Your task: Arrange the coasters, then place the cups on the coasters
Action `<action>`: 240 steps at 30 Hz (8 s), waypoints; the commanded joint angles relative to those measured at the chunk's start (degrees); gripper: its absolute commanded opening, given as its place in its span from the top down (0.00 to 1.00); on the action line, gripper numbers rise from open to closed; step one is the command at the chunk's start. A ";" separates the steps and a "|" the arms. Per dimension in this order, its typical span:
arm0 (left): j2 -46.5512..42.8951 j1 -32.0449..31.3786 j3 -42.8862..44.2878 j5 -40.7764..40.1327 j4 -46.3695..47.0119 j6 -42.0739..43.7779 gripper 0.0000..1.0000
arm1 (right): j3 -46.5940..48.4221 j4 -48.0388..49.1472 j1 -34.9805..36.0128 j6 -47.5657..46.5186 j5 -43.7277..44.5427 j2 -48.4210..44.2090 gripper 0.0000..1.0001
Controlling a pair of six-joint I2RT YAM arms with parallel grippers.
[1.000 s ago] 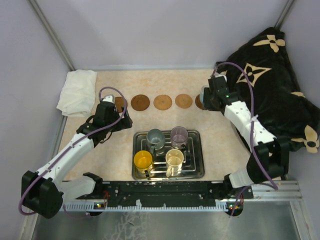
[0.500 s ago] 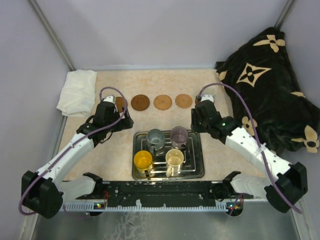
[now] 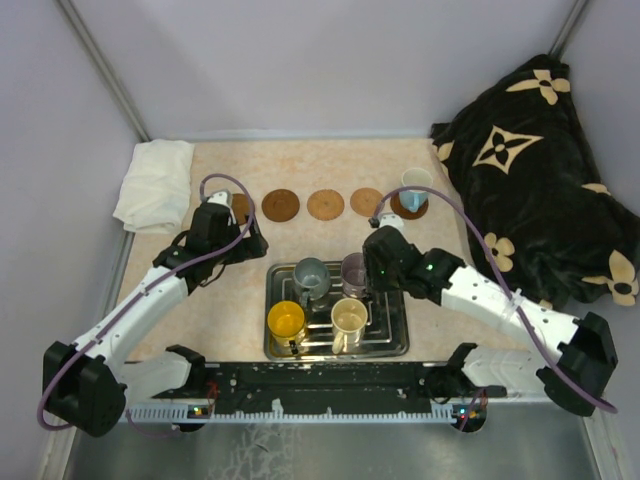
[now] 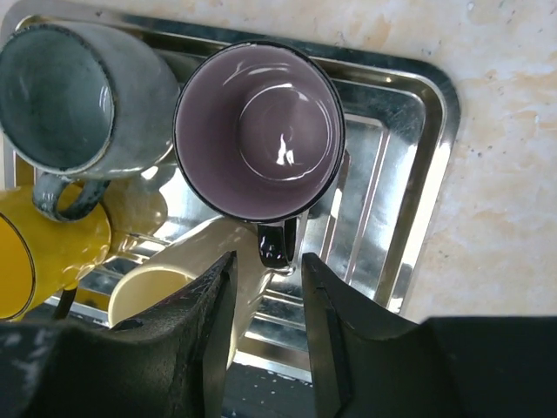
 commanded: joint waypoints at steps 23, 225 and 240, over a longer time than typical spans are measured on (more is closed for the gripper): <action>0.58 -0.16 -0.78 0.56 0.83 0.30 0.00 | -1.30 1.77 2.40 2.17 -1.06 9.92 0.62; 13.66 -0.15 4.09 1.78 1.85 1.09 0.00 | 29.18 22.36 -19.11 -16.62 9.59 42.82 0.69; 13.64 -0.15 4.55 1.81 1.28 1.14 0.00 | 29.27 21.51 -17.12 -16.45 10.51 42.57 0.73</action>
